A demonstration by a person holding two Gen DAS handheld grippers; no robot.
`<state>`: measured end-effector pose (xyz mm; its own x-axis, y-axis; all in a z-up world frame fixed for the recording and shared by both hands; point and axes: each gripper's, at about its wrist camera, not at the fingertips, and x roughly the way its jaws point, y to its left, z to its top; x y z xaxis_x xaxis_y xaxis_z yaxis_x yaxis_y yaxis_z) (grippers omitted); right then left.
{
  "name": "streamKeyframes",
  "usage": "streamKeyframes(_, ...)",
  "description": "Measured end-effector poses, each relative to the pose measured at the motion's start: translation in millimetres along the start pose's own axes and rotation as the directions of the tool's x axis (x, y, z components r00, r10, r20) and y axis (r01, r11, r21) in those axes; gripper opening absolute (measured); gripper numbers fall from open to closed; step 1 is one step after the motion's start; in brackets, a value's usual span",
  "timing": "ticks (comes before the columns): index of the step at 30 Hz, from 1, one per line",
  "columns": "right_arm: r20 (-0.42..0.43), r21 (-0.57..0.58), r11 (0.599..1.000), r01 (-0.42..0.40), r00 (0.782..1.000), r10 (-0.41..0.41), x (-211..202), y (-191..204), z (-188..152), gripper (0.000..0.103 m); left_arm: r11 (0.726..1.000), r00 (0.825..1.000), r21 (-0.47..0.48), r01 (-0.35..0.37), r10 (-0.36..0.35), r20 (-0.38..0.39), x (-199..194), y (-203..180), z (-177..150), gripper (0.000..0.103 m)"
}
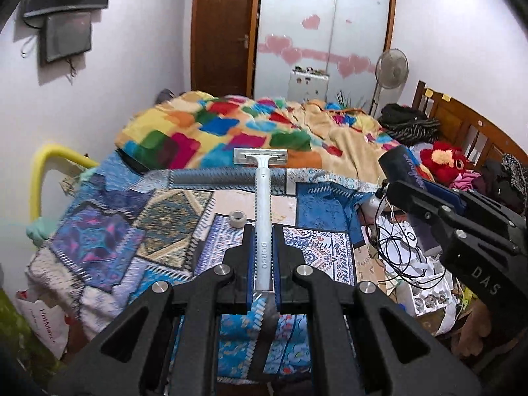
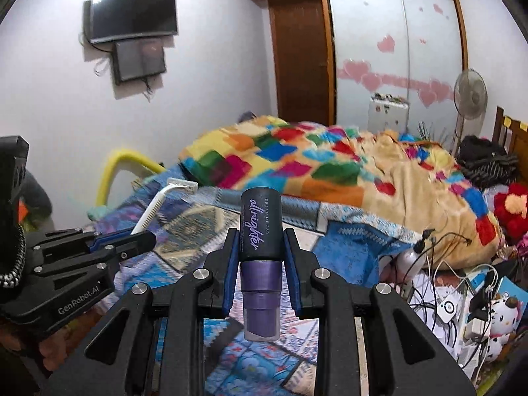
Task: Collect trash
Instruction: 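Carry the razor and purple bottle with both tools over the bin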
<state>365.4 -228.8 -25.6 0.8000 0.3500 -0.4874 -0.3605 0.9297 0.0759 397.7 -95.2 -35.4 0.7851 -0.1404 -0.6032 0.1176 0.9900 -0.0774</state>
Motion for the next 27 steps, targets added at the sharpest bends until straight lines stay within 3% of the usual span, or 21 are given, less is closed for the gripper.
streamKeyframes(8, 0.053, -0.044, 0.996, -0.073, 0.996, 0.076, -44.9, 49.1, -0.4, 0.024, 0.997, 0.996, -0.039, -0.069, 0.072, 0.062, -79.7, 32.2, -26.7, 0.008)
streamKeyframes(15, 0.031, -0.08, 0.983, -0.166, 0.985, 0.168, -57.1, 97.9, -12.9, 0.024, 0.984, 0.983, -0.097, -0.153, 0.161, 0.088, -140.5, 73.7, -60.1, 0.008)
streamKeyframes(27, -0.048, -0.154, 0.946, -0.286, 0.958, 0.282, -56.6, 180.0, -36.0, 0.024, 0.934, 0.95, -0.193, -0.301, 0.312, 0.031, -199.4, 158.2, -120.5, 0.008)
